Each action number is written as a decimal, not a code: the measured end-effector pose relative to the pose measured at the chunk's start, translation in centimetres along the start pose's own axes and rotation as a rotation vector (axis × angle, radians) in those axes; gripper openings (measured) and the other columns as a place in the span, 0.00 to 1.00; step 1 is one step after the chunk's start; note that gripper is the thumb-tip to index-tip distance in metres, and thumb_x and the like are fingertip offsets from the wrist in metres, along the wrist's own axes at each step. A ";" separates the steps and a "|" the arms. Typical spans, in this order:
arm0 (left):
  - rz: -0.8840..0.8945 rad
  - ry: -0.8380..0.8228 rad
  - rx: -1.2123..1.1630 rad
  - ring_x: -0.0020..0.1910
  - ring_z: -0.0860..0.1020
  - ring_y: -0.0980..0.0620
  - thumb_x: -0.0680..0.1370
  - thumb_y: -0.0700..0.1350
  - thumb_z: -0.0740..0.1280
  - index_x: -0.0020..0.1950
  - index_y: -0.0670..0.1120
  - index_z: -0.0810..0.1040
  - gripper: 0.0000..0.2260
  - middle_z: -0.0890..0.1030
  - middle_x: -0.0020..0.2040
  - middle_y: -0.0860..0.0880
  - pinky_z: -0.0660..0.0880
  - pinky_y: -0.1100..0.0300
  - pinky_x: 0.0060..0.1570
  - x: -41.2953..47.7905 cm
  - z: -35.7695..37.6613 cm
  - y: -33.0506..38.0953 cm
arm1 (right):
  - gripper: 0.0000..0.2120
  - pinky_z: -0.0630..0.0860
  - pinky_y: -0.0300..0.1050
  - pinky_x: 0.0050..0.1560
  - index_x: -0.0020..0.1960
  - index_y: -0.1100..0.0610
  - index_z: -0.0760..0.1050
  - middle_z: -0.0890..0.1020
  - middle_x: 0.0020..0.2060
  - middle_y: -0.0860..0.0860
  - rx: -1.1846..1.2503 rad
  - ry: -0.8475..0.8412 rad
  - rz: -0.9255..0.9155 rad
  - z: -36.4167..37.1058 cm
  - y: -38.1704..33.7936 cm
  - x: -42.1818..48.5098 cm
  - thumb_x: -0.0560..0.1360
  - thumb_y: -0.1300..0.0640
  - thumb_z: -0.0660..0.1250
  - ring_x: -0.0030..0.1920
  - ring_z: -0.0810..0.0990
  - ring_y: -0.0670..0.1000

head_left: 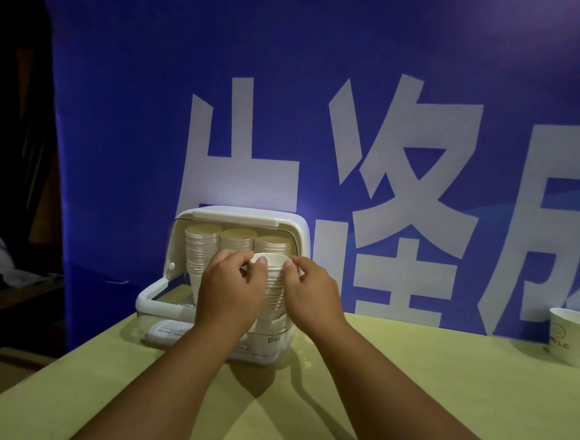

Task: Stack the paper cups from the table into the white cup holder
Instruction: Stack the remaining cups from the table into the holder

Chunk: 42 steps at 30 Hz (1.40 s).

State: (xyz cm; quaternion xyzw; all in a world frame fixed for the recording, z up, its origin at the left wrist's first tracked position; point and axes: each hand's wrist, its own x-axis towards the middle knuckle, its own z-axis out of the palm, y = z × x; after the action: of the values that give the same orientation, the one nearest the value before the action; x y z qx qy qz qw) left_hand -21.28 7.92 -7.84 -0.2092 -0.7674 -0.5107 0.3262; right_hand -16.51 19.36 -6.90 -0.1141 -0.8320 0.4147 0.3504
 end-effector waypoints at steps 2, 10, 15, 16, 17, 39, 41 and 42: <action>-0.017 -0.010 -0.001 0.51 0.79 0.50 0.82 0.53 0.65 0.61 0.46 0.83 0.15 0.80 0.55 0.51 0.80 0.54 0.49 0.0 0.0 0.0 | 0.20 0.74 0.41 0.53 0.72 0.46 0.71 0.77 0.67 0.48 -0.007 0.000 0.006 0.1 0.0 -0.1 0.83 0.43 0.55 0.63 0.78 0.50; 0.178 0.000 0.076 0.37 0.75 0.55 0.80 0.50 0.67 0.41 0.52 0.74 0.08 0.76 0.38 0.56 0.71 0.62 0.34 -1.9 -0.2 3.3 | 0.07 0.75 0.37 0.40 0.53 0.50 0.78 0.82 0.47 0.47 -0.001 0.062 0.065 -3.6 0.9 -0.5 0.80 0.49 0.65 0.44 0.80 0.47; 0.078 -0.307 0.067 0.32 0.76 0.51 0.78 0.50 0.68 0.34 0.49 0.75 0.13 0.78 0.31 0.52 0.69 0.59 0.31 -3.7 3.3 7.1 | 0.08 0.74 0.37 0.35 0.42 0.55 0.77 0.80 0.36 0.52 -0.107 0.070 0.092 -10.1 4.0 -1.2 0.80 0.56 0.66 0.37 0.79 0.48; 0.068 -0.349 0.078 0.32 0.76 0.51 0.78 0.50 0.67 0.34 0.48 0.75 0.13 0.78 0.31 0.51 0.68 0.59 0.31 -3.9 4.0 7.8 | 0.08 0.73 0.37 0.34 0.41 0.55 0.77 0.80 0.35 0.52 -0.132 0.076 0.096 -11.3 4.6 -1.3 0.80 0.57 0.66 0.36 0.79 0.48; 0.053 -0.385 0.077 0.32 0.75 0.51 0.78 0.50 0.67 0.34 0.48 0.75 0.13 0.78 0.31 0.51 0.68 0.59 0.31 -4.1 4.5 8.4 | 0.08 0.72 0.36 0.33 0.41 0.54 0.77 0.80 0.35 0.52 -0.155 0.086 0.101 -12.3 5.1 -1.4 0.80 0.57 0.66 0.36 0.79 0.48; 0.021 -1.021 -0.153 0.48 0.77 0.53 0.81 0.40 0.64 0.79 0.68 0.48 0.37 0.76 0.61 0.48 0.76 0.60 0.41 -17.4 33.8 24.3 | 0.37 0.76 0.47 0.55 0.79 0.41 0.51 0.73 0.67 0.49 -0.426 0.288 0.380 -38.4 27.6 -1.5 0.80 0.63 0.65 0.55 0.72 0.47; 0.131 -1.014 -0.033 0.52 0.77 0.51 0.82 0.44 0.64 0.79 0.70 0.40 0.40 0.74 0.65 0.47 0.79 0.55 0.50 -17.0 35.5 24.3 | 0.38 0.76 0.49 0.58 0.80 0.41 0.50 0.72 0.66 0.49 -0.402 0.261 0.411 -39.0 28.2 -1.1 0.80 0.64 0.64 0.56 0.72 0.48; 0.149 -1.016 -0.002 0.53 0.77 0.50 0.83 0.46 0.63 0.78 0.71 0.39 0.39 0.74 0.67 0.47 0.80 0.52 0.53 -16.7 36.1 24.5 | 0.38 0.76 0.49 0.58 0.80 0.41 0.50 0.72 0.66 0.50 -0.401 0.259 0.417 -39.3 28.5 -0.9 0.80 0.65 0.64 0.57 0.73 0.49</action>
State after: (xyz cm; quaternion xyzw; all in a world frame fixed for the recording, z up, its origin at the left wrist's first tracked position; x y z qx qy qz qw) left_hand -3.96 50.89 -13.45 -0.4854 -0.8116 -0.3208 -0.0525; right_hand 7.92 60.87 -13.21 -0.4008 -0.8043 0.2874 0.3315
